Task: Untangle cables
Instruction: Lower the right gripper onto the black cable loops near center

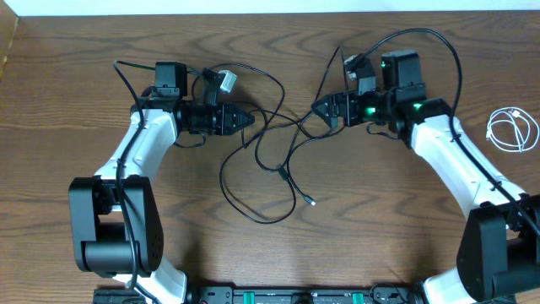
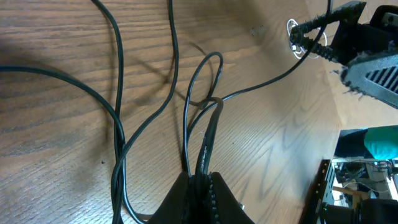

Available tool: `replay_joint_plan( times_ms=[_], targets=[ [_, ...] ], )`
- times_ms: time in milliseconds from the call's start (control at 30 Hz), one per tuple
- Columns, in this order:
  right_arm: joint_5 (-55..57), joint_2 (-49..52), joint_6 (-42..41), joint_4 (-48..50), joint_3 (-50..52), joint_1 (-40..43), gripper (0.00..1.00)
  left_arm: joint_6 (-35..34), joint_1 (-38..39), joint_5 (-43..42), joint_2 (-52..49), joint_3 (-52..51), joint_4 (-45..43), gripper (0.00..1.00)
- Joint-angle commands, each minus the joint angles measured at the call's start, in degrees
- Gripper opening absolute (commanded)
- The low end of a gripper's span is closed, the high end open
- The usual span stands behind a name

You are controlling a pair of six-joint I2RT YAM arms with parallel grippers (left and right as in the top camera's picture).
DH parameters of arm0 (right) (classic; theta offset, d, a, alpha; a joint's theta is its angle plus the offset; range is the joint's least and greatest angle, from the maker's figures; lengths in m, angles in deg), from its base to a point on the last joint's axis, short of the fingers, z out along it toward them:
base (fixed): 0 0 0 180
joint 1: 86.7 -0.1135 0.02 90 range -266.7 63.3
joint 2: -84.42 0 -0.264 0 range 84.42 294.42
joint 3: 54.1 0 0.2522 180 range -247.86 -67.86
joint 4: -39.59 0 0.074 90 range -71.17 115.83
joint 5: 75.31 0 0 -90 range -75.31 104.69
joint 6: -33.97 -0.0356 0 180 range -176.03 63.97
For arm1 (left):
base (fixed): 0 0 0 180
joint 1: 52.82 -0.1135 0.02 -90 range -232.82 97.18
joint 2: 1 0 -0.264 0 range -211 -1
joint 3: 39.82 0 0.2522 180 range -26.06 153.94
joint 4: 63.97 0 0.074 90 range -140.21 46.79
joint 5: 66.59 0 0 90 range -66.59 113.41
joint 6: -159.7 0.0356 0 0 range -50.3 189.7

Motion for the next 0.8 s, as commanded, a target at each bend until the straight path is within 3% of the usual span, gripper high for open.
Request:
replay_joint_plan(
  times_ms=[0, 267, 433, 500, 600, 700, 767],
  targets=[
    [8.5, -0.2, -5.9, 0.1, 0.1, -1.5, 0.94, 1.4, 0.2, -1.8, -0.5, 0.2, 0.4, 0.08],
    [25.4, -0.2, -22.1, -4.3, 0.1, -2.0, 0.98, 0.9, 0.2, -1.8, -0.5, 0.2, 0.5, 0.08],
    [27.1, -0.2, -23.4, -6.3, 0.1, -2.1, 0.99, 0.9, 0.2, -1.8, -0.5, 0.2, 0.5, 0.09],
    [27.1, -0.2, -23.4, -6.8, 0.1, -2.1, 0.99, 0.9, 0.2, -1.8, -0.5, 0.2, 0.5, 0.23],
    [27.0, -0.2, -23.4, -7.1, 0.1, -2.1, 0.99, 0.9, 0.2, -1.8, -0.5, 0.2, 0.5, 0.31],
    [25.3, -0.2, -23.4, -7.1, 0.1, -2.1, 0.99, 0.9, 0.2, -1.8, -0.5, 0.2, 0.5, 0.51],
    [23.1, -0.2, -23.4, -7.1, 0.1, -2.3, 0.99, 0.9, 0.2, -1.7, -0.5, 0.2, 0.5, 0.53]
  ],
)
